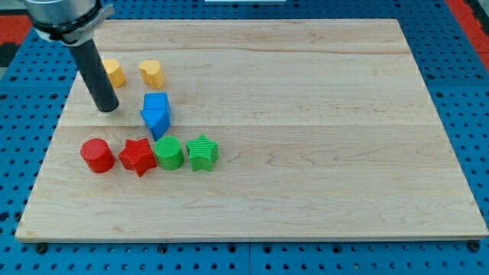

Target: Push the blue triangle right to the green star

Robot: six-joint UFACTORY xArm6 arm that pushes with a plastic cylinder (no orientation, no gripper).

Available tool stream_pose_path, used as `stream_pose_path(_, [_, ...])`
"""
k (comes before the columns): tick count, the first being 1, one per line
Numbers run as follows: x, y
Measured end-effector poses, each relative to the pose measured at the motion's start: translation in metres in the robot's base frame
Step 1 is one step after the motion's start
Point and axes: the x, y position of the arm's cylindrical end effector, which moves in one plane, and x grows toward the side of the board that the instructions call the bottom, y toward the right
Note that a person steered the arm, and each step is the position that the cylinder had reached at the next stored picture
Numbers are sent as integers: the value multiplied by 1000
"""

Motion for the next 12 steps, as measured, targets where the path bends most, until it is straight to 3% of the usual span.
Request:
stream_pose_path(5, [35,128])
stream_pose_path(12, [58,227])
